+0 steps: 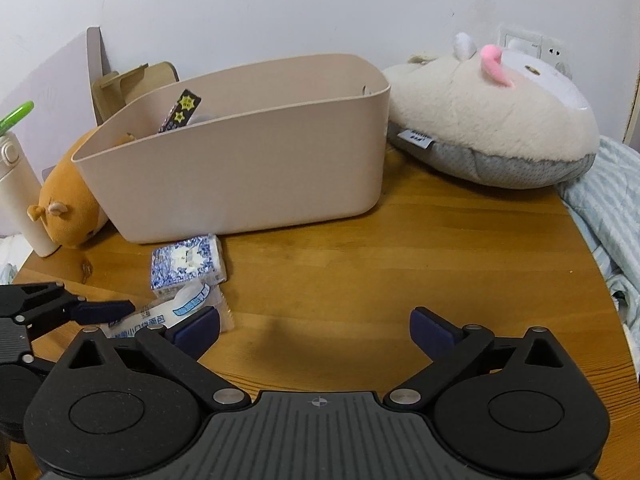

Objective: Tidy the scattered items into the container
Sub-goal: 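Move both grippers back to the bread snack and tissue pack, then grasp the wrapped bread snack with the left gripper while the right grasps the tissue pack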

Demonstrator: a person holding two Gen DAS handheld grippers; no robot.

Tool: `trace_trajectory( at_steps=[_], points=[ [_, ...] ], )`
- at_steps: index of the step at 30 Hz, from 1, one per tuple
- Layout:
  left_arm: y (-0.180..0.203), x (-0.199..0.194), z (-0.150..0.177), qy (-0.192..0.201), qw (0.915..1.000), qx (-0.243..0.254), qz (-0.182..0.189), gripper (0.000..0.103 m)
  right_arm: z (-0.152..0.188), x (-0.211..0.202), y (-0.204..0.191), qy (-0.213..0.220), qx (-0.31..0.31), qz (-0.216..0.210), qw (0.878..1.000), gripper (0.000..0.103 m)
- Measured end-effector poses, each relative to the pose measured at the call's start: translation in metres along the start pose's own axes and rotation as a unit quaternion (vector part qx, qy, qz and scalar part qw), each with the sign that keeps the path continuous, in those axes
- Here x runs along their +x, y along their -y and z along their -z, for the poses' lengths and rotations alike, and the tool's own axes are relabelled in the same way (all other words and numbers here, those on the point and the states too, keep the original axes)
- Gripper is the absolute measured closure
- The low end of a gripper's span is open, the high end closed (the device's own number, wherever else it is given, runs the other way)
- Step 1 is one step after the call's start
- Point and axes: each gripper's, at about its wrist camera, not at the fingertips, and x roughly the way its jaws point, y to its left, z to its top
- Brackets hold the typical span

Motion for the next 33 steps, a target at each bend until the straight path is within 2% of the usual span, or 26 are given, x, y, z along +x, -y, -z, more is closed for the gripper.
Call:
trace_trajectory(
  at_steps=[4,11,15,21,27,33],
  points=[
    [0.001,-0.002,0.001,-0.001,1.0000,-0.005,-0.006,0.055,0.002,0.004,0.001,-0.006,0.000,-0.001,1.000,0.000],
    [-0.013,-0.023,0.018,-0.015,0.9981,-0.042,-0.042,0.055,-0.001,0.013,-0.007,-0.014,-0.010,-0.004,1.000,0.000],
    [-0.028,-0.039,0.032,-0.021,0.9954,-0.066,-0.066,0.055,-0.007,0.024,-0.026,-0.018,-0.029,-0.015,0.999,0.000],
    [-0.062,-0.051,0.041,-0.022,0.9853,-0.124,-0.116,0.055,-0.018,0.045,-0.070,-0.016,-0.058,-0.038,0.997,0.000],
    [-0.069,-0.049,0.040,-0.011,0.9830,-0.132,-0.127,0.055,-0.024,0.070,-0.103,-0.018,-0.092,-0.021,0.995,0.000],
    [-0.068,-0.039,0.033,0.004,0.9825,-0.134,-0.129,0.054,-0.024,0.084,-0.099,-0.018,-0.084,-0.011,0.996,0.008]
  ],
)
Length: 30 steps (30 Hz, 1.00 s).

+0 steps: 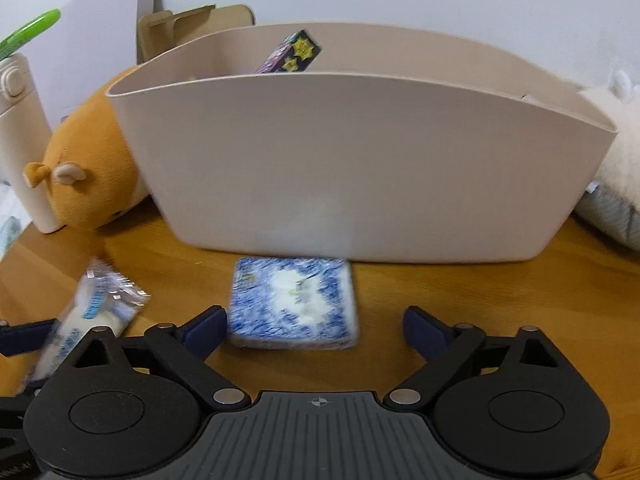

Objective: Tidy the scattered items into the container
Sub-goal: 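Grasp the wrapped bread snack with the left gripper while the right grasps the tissue pack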

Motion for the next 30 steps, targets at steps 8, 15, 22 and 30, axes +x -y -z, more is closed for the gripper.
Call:
trace_trajectory(
  at_steps=[8,15,22,30],
  points=[
    [0.011,0.012,-0.009,0.008,1.0000,0.002,0.002,0.053,0.001,-0.007,0.023,0.005,0.018,0.023,1.000,0.026],
    [0.025,0.018,-0.014,0.009,0.9999,0.012,0.009,0.053,0.010,-0.015,0.063,-0.002,0.049,0.051,0.997,0.026],
    [0.036,0.030,-0.019,0.010,0.9999,0.011,0.008,0.040,0.010,-0.012,0.085,0.000,0.066,0.048,0.997,0.014],
    [0.040,0.028,-0.019,0.015,0.9998,0.011,0.006,0.063,0.018,-0.015,0.074,0.014,0.039,0.045,0.998,0.041]
  ],
)
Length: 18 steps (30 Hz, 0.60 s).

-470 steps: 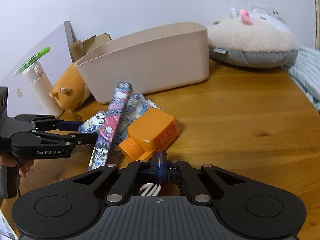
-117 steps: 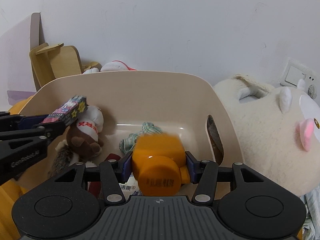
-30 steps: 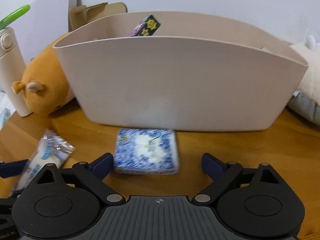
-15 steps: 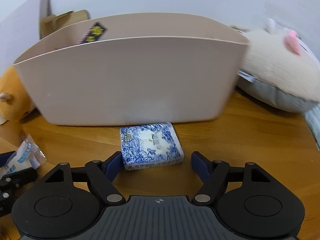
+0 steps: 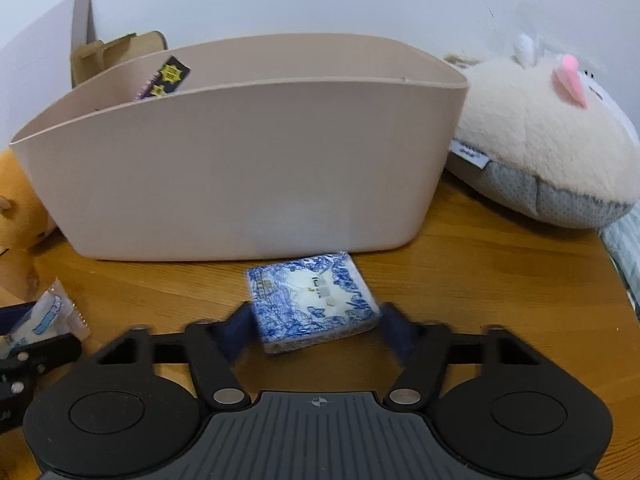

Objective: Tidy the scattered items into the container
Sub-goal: 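Grasp the wrapped bread snack with the left gripper while the right grasps the tissue pack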

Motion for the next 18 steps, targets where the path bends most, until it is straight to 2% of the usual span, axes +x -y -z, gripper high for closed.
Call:
trace_trajectory(
  at_steps=[8,10,11,18],
  points=[
    [-0.003,-0.006,-0.001,0.004,0.9998,-0.017,-0.001,0.068,0.008,-0.014,0.002,0.006,0.003,-0.007,1.000,0.041],
    [-0.005,-0.010,-0.001,0.006,0.9998,-0.018,0.002,0.073,0.009,-0.025,0.003,0.013,0.002,-0.009,1.000,0.041],
    [-0.005,-0.012,-0.002,0.007,0.9998,-0.018,0.004,0.080,0.009,-0.031,0.002,0.017,0.001,-0.010,1.000,0.041],
    [-0.005,-0.033,-0.012,0.025,0.9996,-0.008,0.011,0.084,-0.009,-0.062,0.001,0.048,-0.002,-0.027,0.998,0.041]
  ],
)
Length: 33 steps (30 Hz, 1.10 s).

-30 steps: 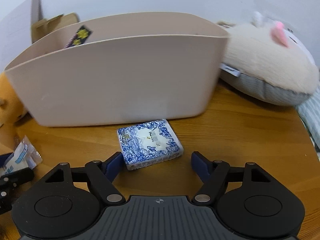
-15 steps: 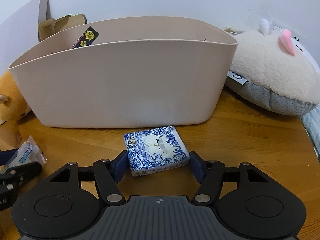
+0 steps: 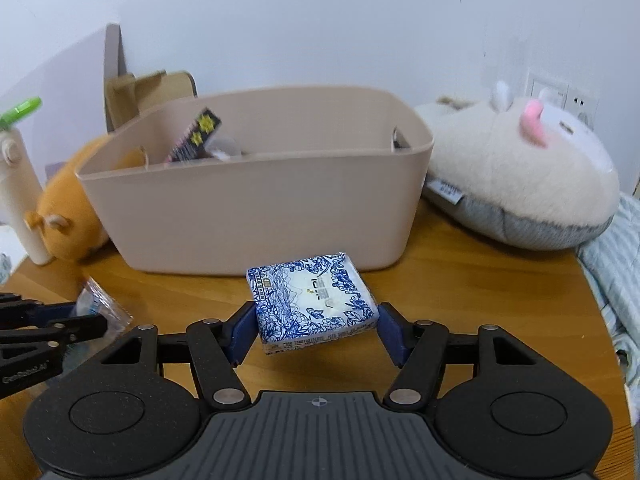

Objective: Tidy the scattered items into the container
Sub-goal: 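Grasp the wrapped bread snack with the left gripper while the right grasps the tissue pack, then carry the bread snack and tissue pack into the basket and release both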

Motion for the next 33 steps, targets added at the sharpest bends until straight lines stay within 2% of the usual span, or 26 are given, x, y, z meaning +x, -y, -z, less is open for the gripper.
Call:
trace_trajectory(
  at_steps=[8,16,24,33],
  points=[
    [0.004,-0.016,-0.008,0.017,0.9999,-0.002,0.003,0.085,-0.011,-0.035,0.004,0.041,-0.005,-0.011,0.999,0.041],
    [0.008,-0.048,-0.029,0.061,0.9980,-0.001,0.015,0.085,-0.026,-0.061,0.003,0.080,-0.003,-0.019,0.997,0.041],
    [0.008,-0.073,-0.067,0.115,0.9933,-0.005,0.012,0.085,-0.052,-0.070,0.004,0.105,-0.008,-0.020,0.994,0.041],
    [0.005,-0.070,-0.117,0.147,0.9890,-0.015,0.001,0.086,-0.084,-0.062,0.001,0.116,-0.013,-0.016,0.993,0.041]
  ],
)
